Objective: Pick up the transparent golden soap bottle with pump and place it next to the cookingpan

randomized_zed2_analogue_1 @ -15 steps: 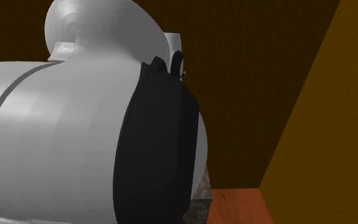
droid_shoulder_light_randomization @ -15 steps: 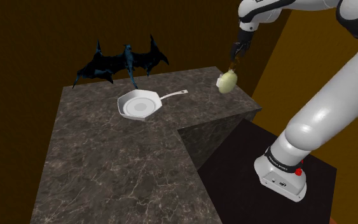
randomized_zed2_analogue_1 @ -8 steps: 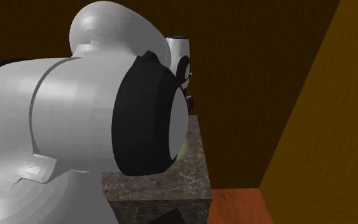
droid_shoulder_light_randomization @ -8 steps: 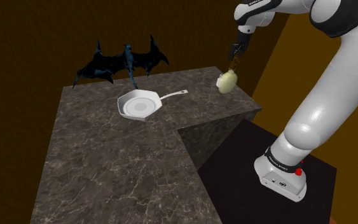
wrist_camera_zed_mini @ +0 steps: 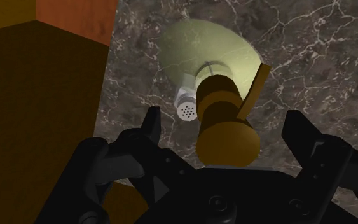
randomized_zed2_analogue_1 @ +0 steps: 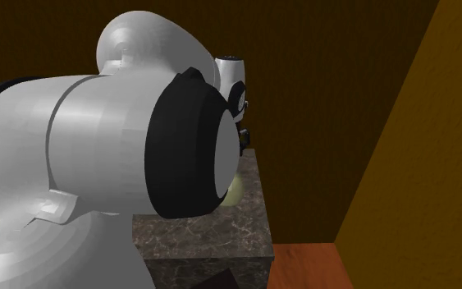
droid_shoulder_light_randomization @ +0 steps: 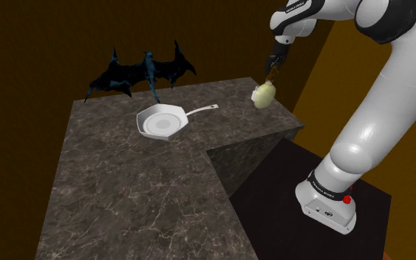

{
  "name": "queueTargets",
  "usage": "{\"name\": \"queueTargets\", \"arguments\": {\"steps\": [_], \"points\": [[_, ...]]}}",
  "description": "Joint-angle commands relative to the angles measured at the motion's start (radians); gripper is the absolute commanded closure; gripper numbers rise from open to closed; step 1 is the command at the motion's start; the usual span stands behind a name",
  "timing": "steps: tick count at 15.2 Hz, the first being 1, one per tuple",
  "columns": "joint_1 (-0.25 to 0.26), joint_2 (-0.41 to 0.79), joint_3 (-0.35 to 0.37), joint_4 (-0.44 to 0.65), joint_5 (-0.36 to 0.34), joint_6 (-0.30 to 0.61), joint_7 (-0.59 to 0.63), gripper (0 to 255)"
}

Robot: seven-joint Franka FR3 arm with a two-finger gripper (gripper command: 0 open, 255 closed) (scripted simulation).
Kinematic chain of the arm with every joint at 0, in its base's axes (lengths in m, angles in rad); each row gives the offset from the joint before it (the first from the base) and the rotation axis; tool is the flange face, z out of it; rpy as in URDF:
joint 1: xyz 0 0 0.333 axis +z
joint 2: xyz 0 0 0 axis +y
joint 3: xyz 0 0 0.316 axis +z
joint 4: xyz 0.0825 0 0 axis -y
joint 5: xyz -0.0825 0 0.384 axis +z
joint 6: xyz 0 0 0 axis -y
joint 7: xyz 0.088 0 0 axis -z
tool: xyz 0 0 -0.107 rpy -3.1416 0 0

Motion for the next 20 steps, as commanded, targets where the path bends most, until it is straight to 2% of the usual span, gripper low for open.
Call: {"name": "queueTargets", "arguments": {"steps": [1,4,5,14,20], "points": [[0.000,0.000,0.000,-0.001,0.000,0.001,0.000,0],[0.000,0.000,0.000,-0.001,0.000,0.001,0.000,0],[0.000,0.000,0.000,-0.001,0.000,0.001,0.000,255],[0.000,0.000,0.000,-0.001,0.000,0.001,0.000,255],[0.003,-0.028,-0.001,0.051,-0.019,-0.074,0.014,255]]}}
